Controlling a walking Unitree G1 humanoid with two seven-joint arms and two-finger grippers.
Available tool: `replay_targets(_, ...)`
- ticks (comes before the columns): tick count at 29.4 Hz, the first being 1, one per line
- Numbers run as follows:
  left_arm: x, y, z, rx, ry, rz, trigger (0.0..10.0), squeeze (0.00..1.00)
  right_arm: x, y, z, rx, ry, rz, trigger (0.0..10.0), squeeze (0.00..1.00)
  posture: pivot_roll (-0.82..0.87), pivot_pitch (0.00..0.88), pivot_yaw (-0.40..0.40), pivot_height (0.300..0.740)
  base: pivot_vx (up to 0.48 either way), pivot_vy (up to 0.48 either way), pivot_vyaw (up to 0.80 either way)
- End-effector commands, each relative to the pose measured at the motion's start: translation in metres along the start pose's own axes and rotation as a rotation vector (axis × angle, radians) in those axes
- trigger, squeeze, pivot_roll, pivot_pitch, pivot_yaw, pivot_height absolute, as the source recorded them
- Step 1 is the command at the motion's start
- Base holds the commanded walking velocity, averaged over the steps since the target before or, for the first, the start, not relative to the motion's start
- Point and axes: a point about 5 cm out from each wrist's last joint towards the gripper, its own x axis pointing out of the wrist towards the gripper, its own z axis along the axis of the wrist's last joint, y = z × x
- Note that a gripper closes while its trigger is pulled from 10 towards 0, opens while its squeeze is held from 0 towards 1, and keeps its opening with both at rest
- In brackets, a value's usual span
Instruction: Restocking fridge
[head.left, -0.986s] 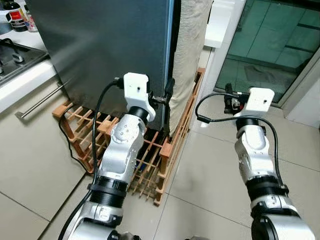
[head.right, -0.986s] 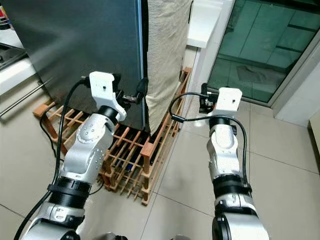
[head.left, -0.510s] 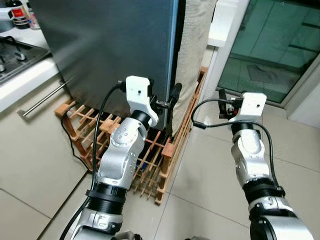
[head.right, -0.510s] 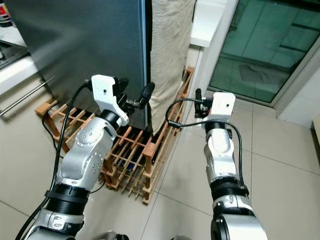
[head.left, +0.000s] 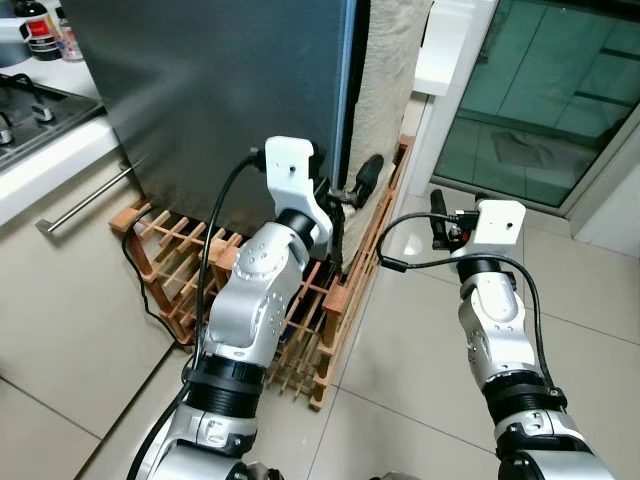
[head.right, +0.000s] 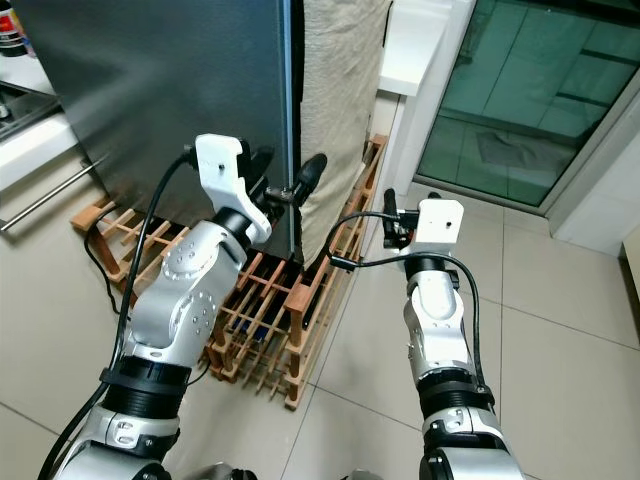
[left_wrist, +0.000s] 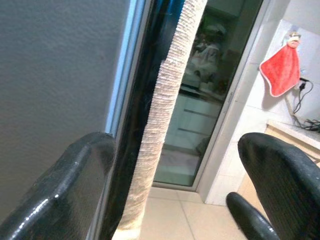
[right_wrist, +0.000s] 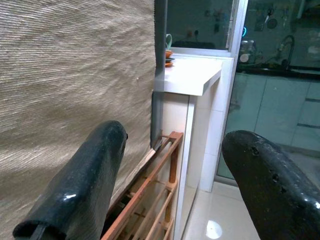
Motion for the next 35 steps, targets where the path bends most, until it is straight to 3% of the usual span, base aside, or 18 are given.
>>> replay_targets(1,0.004,-0.007,-0.004,-0.034,0.035,-0.041,10.0,0.0,0.003,0.003,0.006,0.0,-0.016,0.016,10.0,0.0,-0.14,0.0,0.002,0.74,0.0,0.0,0.0)
replay_targets(10,0.017,-0.016,-0.006,-0.063,0.064,-0.066,10.0,0.0,0.005,0.007,0.014,0.015,-0.033,0.036,10.0,0.0,-0.15,0.0,0.013,0.74,0.0,0.0,0.0)
replay_targets(14,0.027,-0.003,-0.003,-0.022,0.059,0.0,10.0,0.0,0.004,0.011,0.023,0.032,-0.066,0.061,10.0,0.0,-0.15,0.0,0.032,0.74,0.0,0.0,0.0)
replay_targets(20,0.029,0.001,0.001,-0.013,0.046,0.024,10.0,0.0,-0.004,0.01,0.024,0.033,-0.068,0.074,10.0,0.0,-0.15,0.0,0.043,0.74,0.0,0.0,0.0)
replay_targets(24,0.031,0.002,0.001,-0.012,0.047,0.029,10.0,0.0,-0.019,0.009,0.02,0.029,-0.041,0.106,10.0,0.0,-0.15,0.0,0.043,0.74,0.0,0.0,0.0)
replay_targets(27,0.035,-0.001,0.002,-0.02,0.039,0.015,10.0,0.0,-0.042,0.001,0.016,0.015,-0.003,0.138,10.0,0.0,-0.15,0.0,0.042,0.74,0.0,0.0,0.0)
replay_targets(32,0.039,-0.005,0.003,-0.024,0.033,0.0,10.0,0.0,-0.059,-0.003,0.018,0.001,0.011,0.169,10.0,0.0,-0.17,0.0,0.046,0.74,0.0,0.0,0.0)
replay_targets(35,0.04,-0.006,0.003,-0.025,0.033,-0.002,10.0,0.0,-0.061,-0.003,0.02,-0.006,0.006,0.178,10.0,0.0,-0.17,0.0,0.046,0.74,0.0,0.0,0.0)
